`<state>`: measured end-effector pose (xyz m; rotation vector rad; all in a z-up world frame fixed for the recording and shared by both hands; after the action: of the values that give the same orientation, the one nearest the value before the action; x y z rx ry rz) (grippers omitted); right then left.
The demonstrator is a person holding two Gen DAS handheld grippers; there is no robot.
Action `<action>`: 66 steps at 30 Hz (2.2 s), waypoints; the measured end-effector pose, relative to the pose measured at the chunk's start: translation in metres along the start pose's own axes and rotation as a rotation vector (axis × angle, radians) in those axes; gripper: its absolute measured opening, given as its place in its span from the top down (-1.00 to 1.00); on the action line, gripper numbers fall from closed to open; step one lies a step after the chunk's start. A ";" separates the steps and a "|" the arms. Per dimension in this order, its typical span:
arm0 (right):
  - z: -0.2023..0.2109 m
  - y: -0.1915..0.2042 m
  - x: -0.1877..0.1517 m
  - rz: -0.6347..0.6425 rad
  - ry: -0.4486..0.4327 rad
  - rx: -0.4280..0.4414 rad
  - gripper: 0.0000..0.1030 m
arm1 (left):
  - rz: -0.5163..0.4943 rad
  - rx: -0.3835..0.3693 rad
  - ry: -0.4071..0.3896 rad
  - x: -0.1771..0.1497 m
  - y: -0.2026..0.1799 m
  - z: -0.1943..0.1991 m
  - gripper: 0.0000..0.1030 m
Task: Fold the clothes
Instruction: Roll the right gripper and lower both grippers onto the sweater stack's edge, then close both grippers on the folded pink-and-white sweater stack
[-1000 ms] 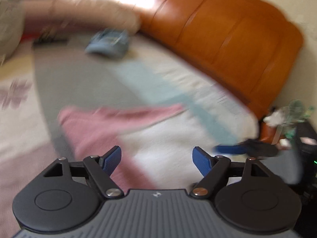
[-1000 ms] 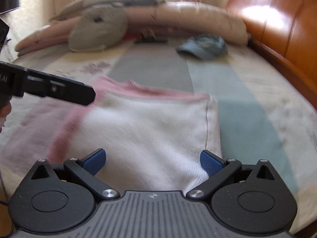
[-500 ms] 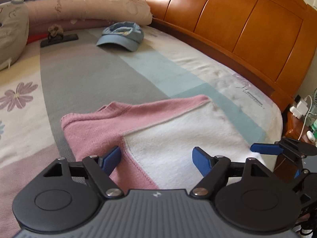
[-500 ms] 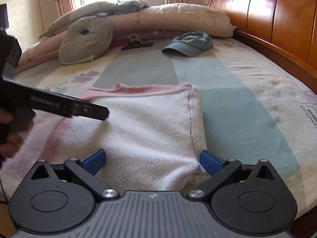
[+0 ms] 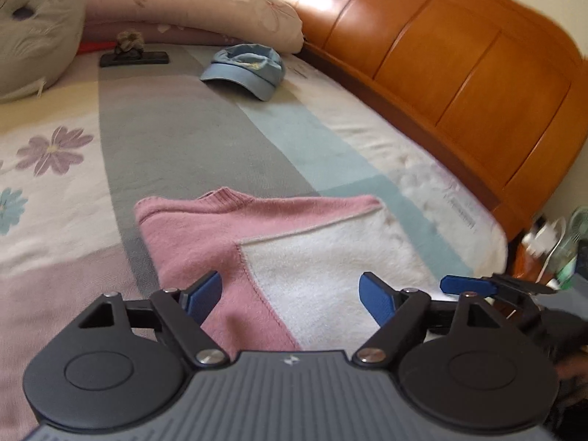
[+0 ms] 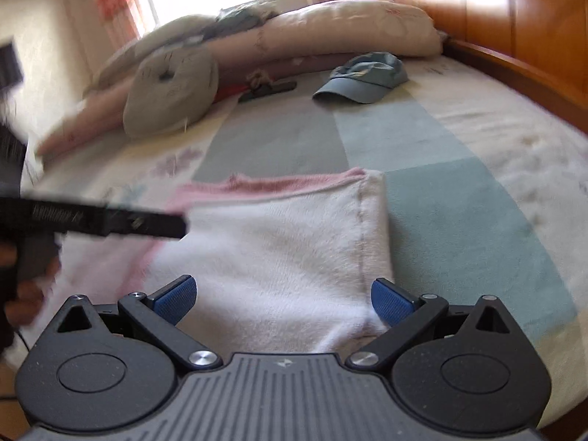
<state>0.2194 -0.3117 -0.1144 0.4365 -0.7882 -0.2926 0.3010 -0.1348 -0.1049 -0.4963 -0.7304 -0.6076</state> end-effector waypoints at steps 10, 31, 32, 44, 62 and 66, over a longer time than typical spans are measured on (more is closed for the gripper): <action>-0.022 -0.001 0.004 -0.110 0.088 0.153 -1.00 | 0.140 -0.120 0.027 -0.019 -0.009 -0.011 -0.65; -0.052 -0.097 0.044 -0.598 0.340 0.344 -1.00 | 0.574 -0.144 0.107 -0.059 0.051 -0.013 -0.65; -0.058 -0.099 0.042 -0.602 0.365 0.330 -1.00 | 0.587 -0.154 0.123 -0.062 0.053 -0.017 -0.65; -0.099 -0.075 0.052 -0.549 0.472 0.327 -1.00 | 0.594 -0.277 0.121 -0.041 0.052 -0.054 -0.76; -0.076 -0.069 0.027 -0.560 0.539 0.375 -1.00 | 0.626 -0.401 0.162 -0.042 0.041 -0.063 -0.79; -0.072 -0.067 0.025 -0.553 0.532 0.413 -1.00 | 0.630 -0.427 0.168 -0.045 0.040 -0.063 -0.79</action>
<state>0.2830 -0.3606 -0.1765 1.0768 -0.1839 -0.5016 0.3302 -0.1295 -0.1873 -1.0078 -0.2485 -0.1999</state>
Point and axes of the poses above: each gripper's, at about its wrist camera, not at the fingertips, and z roughly against the way its jaws point, y to its left, x to its top, the point moved 9 cm from there along -z, roughly the way its jaws point, and after that the axes turned 15 degrees about -z, right-handed, at the moved point
